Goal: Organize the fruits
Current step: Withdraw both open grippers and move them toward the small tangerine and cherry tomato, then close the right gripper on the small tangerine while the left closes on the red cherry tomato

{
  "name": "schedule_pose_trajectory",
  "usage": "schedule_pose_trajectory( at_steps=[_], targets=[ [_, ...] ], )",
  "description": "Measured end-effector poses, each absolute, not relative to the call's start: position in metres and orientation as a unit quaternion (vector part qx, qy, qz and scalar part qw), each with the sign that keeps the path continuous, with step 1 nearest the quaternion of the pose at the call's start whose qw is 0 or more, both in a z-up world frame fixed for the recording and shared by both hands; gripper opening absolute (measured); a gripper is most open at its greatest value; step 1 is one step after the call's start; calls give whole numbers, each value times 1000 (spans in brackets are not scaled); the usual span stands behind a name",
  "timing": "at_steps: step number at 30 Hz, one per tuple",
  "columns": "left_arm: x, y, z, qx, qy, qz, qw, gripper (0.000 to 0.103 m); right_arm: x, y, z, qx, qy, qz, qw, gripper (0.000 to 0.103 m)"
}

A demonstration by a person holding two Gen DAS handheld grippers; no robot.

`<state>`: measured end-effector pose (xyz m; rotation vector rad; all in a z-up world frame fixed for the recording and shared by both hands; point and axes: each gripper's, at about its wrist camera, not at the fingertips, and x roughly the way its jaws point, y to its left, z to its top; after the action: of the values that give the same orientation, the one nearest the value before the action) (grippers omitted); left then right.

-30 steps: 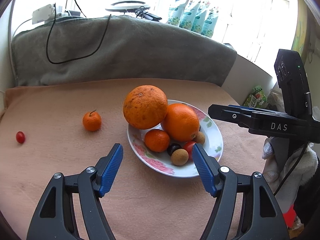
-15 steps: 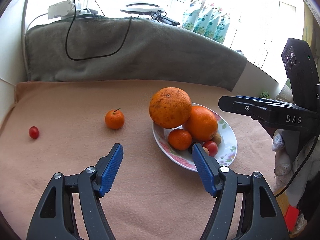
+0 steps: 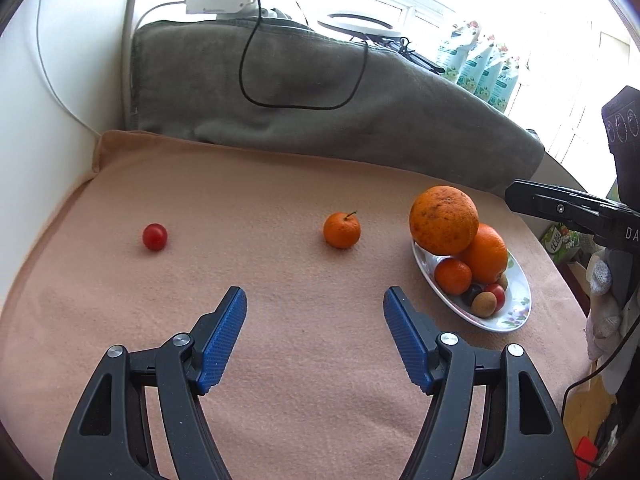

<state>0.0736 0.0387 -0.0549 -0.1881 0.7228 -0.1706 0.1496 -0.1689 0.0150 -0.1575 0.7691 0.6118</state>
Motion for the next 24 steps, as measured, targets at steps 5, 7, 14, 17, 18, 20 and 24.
schedule_pose_trajectory(
  at_steps=[5, 7, 14, 17, 18, 20, 24],
  targets=[
    [74, 59, -56, -103, 350, -68, 928, 71, 155, -138, 6, -109, 381, 319, 861, 57],
    [76, 66, -56, -107, 350, -64, 928, 71, 159, -127, 3, -120, 388, 325, 854, 57],
    [84, 92, -58, -127, 352, -57, 926, 69, 174, -91, -9, -165, 410, 335, 832, 57],
    [89, 101, -60, -130, 354, -51, 925, 66, 177, -79, -13, -184, 416, 339, 824, 56],
    [91, 105, -61, -132, 354, -49, 924, 66, 179, -75, -15, -191, 418, 339, 821, 55],
    [96, 112, -62, -140, 355, -48, 923, 64, 184, -67, -18, -203, 423, 340, 815, 49],
    [105, 124, -65, -147, 357, -41, 921, 59, 195, -55, -23, -225, 433, 341, 803, 45]
  ],
)
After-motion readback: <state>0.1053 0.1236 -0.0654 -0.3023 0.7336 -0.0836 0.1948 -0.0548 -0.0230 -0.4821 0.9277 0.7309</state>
